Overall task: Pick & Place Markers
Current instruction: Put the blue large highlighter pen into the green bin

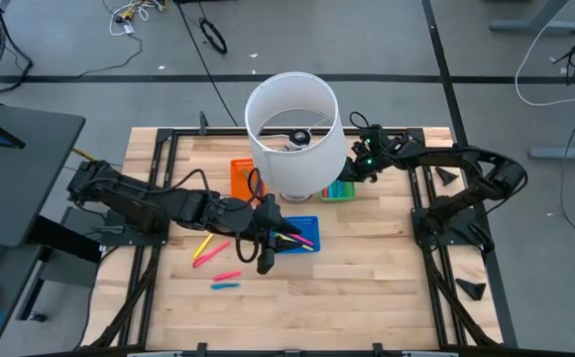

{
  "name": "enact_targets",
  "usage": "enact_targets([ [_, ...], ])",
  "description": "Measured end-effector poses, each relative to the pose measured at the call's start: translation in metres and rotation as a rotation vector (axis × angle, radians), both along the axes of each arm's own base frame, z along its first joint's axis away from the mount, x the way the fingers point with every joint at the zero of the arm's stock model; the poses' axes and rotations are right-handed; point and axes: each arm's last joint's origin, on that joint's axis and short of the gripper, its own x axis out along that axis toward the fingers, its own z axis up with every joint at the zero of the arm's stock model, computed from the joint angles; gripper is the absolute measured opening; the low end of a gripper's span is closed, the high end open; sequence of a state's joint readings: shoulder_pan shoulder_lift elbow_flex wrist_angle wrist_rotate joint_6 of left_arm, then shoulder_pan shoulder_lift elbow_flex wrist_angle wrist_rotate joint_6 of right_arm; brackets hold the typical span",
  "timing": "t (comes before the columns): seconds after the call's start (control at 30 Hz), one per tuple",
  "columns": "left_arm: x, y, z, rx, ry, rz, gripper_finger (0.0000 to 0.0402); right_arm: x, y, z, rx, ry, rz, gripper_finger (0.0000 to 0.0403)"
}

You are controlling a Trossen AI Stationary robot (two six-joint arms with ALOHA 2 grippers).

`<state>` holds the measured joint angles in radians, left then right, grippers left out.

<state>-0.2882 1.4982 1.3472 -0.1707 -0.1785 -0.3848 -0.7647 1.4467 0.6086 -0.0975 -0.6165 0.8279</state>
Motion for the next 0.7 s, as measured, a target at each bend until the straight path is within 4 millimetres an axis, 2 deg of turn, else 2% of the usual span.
enact_targets([
  [0.33,0.0,0.0,0.0,-0.078,0.008,0.026,0.0156,-0.001,0.001,0.007,-0.077,-0.026,0.054,0.0123],
  [0.53,0.0,0.0,0.0,-0.14,0.014,0.046,0.0156,-0.01,0.01,0.031,-0.239,-0.074,0.137,0.0123],
  [0.7,0.0,0.0,0.0,-0.19,0.017,0.072,0.0156,-0.025,0.033,0.052,-0.396,-0.105,0.186,0.0123],
])
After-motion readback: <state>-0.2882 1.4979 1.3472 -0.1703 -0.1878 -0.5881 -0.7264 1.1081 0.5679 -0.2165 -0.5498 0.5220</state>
